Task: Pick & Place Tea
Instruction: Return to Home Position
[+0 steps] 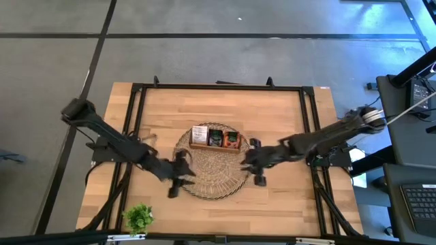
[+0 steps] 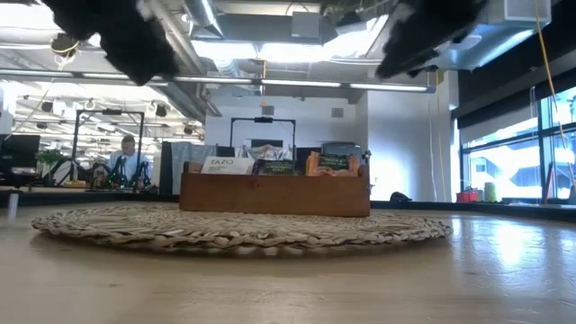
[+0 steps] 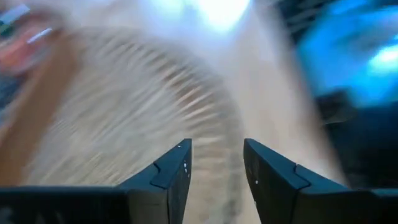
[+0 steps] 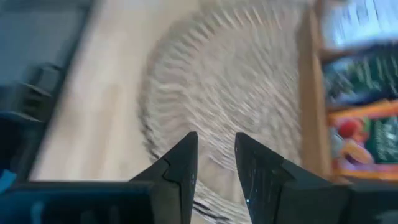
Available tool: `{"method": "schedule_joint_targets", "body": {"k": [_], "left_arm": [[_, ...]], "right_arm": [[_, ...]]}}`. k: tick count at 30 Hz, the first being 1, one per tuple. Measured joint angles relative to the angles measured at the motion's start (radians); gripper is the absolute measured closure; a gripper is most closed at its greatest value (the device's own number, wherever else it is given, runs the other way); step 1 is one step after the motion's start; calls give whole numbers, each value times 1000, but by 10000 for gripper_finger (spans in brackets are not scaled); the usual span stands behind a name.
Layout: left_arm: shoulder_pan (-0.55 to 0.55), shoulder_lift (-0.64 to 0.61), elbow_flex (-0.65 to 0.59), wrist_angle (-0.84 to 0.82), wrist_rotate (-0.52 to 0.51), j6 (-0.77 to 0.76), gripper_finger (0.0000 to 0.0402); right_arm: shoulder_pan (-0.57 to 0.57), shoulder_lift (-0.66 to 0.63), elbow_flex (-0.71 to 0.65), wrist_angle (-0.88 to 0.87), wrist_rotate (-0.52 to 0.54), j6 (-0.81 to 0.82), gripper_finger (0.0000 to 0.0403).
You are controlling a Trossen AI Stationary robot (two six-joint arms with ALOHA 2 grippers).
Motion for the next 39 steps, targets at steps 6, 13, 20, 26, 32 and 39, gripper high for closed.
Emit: {"method": "schedule_joint_targets", "body": {"k": [6, 13, 20, 26, 32, 39], "left_arm": [[96, -304, -281, 378, 298, 176, 258], [180, -685, -425, 342, 239, 208, 258], [255, -940, -521, 264, 297, 188, 258], [356, -1094, -607, 183, 255, 152, 258], [445, -1198, -684, 187, 303, 125, 258], [524, -1260, -698, 147, 367, 127, 258]], "right_arm": [[56, -304, -245, 145, 9, -12, 292], [99, -622, -491, 254, 13, 27, 292], [67, -838, -710, 484, 14, 18, 292], [-7, -962, -803, 489, 14, 14, 292], [-62, -1059, -863, 492, -11, -12, 292], [-83, -1157, -921, 494, -22, -29, 292]]}}
